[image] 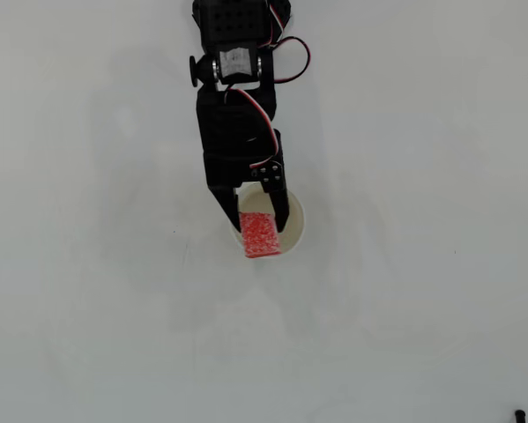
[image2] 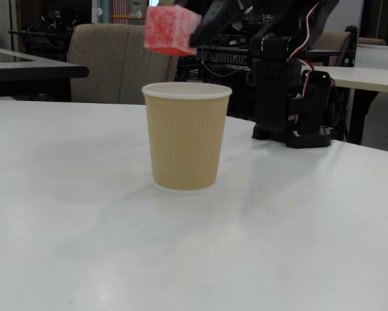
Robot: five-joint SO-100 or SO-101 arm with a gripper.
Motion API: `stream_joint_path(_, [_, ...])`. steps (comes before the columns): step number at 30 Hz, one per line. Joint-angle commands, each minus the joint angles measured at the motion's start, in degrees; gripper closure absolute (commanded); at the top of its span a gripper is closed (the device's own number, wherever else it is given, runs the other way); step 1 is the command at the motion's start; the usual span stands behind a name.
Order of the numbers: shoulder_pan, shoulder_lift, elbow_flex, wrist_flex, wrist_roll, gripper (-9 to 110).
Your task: Grasp a red cube and put it in the cup.
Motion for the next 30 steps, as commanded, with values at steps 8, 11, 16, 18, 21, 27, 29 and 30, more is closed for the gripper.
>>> stream_joint_path(8, [1.8, 4.6, -0.4, 4.6, 0.4, 88])
stream_joint_path(11, [2.3, 4.9, -0.4, 5.3, 0.4, 88])
stream_joint_path(16, [2.5, 5.5, -0.4, 6.4, 0.4, 88])
stream_joint_path(18, [2.0, 5.7, -0.4, 6.7, 0.4, 88])
stream_joint_path(21, [0.8, 5.7, -0.4, 6.7, 0.4, 88])
stream_joint_path(27, [-1.3, 5.7, -0.5, 6.4, 0.4, 88])
stream_joint_path(29, [-1.8, 5.6, -0.5, 6.4, 0.4, 88])
stream_joint_path(30, [-1.8, 5.5, -0.4, 6.4, 0.4, 88])
